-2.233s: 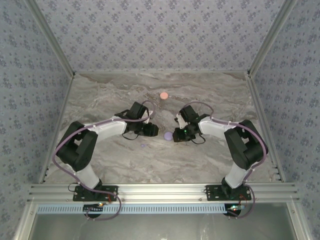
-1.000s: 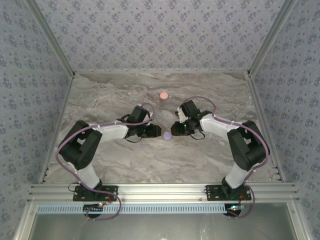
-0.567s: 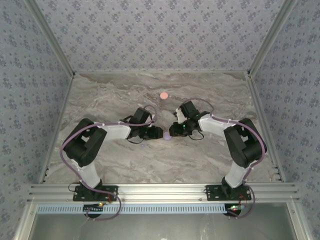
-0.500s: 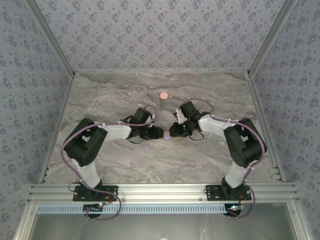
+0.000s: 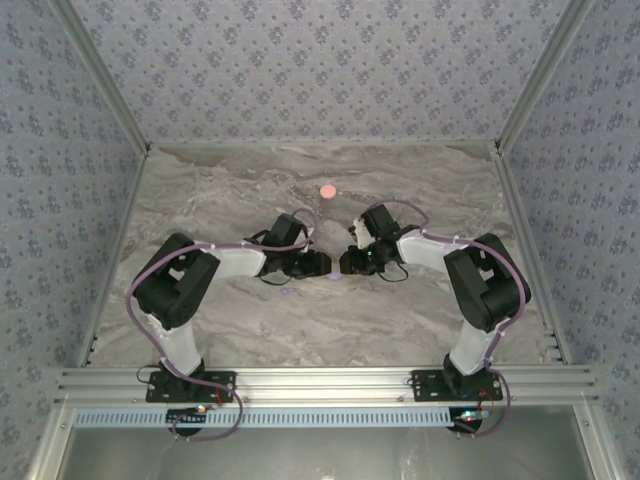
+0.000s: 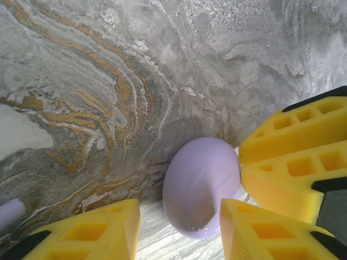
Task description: Insert wireless bluetooth earbuds into charging case
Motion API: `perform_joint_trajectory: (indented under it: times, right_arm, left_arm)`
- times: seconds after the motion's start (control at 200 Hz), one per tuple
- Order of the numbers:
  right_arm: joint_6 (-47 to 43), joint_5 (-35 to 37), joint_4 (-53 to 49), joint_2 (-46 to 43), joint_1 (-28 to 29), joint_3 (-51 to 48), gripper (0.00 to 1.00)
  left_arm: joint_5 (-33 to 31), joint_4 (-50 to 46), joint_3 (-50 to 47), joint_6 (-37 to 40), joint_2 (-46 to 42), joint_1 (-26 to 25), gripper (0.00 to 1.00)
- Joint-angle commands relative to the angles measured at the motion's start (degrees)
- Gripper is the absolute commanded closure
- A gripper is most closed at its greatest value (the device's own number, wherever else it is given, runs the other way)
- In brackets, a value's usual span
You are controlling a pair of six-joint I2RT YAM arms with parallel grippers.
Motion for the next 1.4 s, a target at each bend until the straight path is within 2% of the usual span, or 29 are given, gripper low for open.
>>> perform_joint_trajectory:
  times: [0.0,0.57,0.969,1.124,1.394]
  right_arm:
    - [0.9,-0.7,0.0,1.0,-0.3,-0.7,0.77]
    - [1.2,-0.7,0.0,1.4,-0.6,-0.9,0.77]
    - [1.6,-1.8,0.9,-0.1,-1.3,-1.5,0.76]
    - [1.8,-1.9,1.8,-2.9,-2.1,-2.9,0.73]
    - [-1.1,-3.8,2.7,-13.0,-5.5,-5.5,0.63]
  left_arm:
    - [1.5,0.8,1.0,-0.6,1.9,-0.7,0.58]
    - [5.5,6.4,0.6,-4.5,3.1,-0.8,0.62]
    - [6.6,8.5,0.6,-6.3,2.8,-0.8,0.73]
    - [5.8,8.6,0.2,-6.4,1.9,-0.6,0.79]
    - [4.7,8.1,-1.5,-2.1,-4.8,1.1,0.81]
